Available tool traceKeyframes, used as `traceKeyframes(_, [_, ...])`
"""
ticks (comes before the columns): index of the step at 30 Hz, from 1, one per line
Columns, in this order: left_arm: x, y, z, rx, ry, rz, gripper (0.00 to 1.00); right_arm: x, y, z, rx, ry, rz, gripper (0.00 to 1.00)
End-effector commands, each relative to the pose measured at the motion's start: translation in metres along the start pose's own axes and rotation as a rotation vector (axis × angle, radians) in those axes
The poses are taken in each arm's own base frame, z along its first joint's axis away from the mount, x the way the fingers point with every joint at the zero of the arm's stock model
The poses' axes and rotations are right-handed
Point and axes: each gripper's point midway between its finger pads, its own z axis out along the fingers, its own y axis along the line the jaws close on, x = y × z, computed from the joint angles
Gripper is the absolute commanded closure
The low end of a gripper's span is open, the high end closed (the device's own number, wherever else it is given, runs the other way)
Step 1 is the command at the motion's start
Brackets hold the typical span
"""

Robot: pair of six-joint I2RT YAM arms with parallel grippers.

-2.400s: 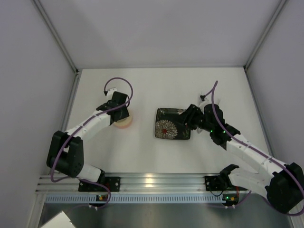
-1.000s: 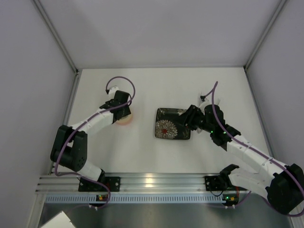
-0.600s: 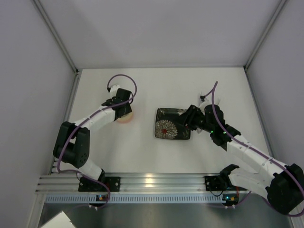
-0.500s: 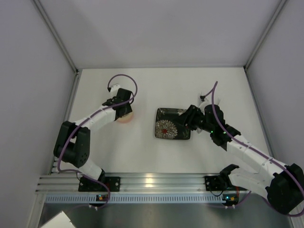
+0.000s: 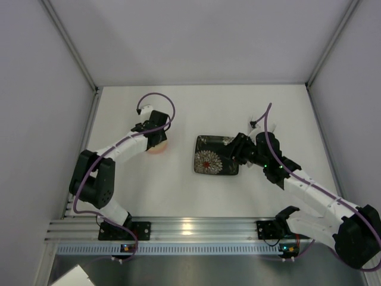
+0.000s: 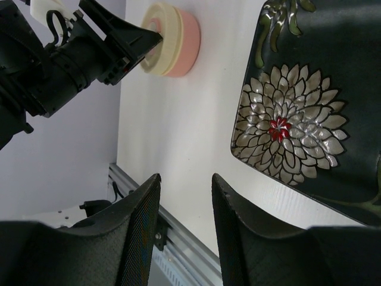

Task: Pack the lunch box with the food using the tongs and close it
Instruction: Close the box lid on the packing box.

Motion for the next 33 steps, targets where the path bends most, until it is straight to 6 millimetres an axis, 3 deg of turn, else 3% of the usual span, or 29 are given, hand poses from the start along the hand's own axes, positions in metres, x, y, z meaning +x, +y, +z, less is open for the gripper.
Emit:
traceKeyframes(1, [0.064, 0.047, 0.01, -0.162, 0.198, 0.18, 0.67, -0.007, 0.004, 0.001, -0.028, -0.025, -0.027, 0.61])
traceKeyframes(10, [0.083, 0.047, 0.014, -0.14, 0.241, 0.17, 0.63, -0.006, 0.001, 0.001, -0.023, -0.018, -0.035, 0.61])
traceKeyframes(21, [0.098, 0.05, 0.013, -0.12, 0.265, 0.153, 0.49, -0.002, 0.0, 0.001, -0.023, -0.005, -0.04, 0.6])
traceKeyframes(25, [0.091, 0.047, 0.006, -0.096, 0.25, 0.136, 0.44, -0.003, 0.0, 0.001, -0.021, -0.005, -0.039, 0.6])
traceKeyframes(33, [0.06, 0.035, -0.013, -0.037, 0.195, 0.099, 0.38, -0.003, 0.001, 0.001, -0.022, -0.004, -0.044, 0.6])
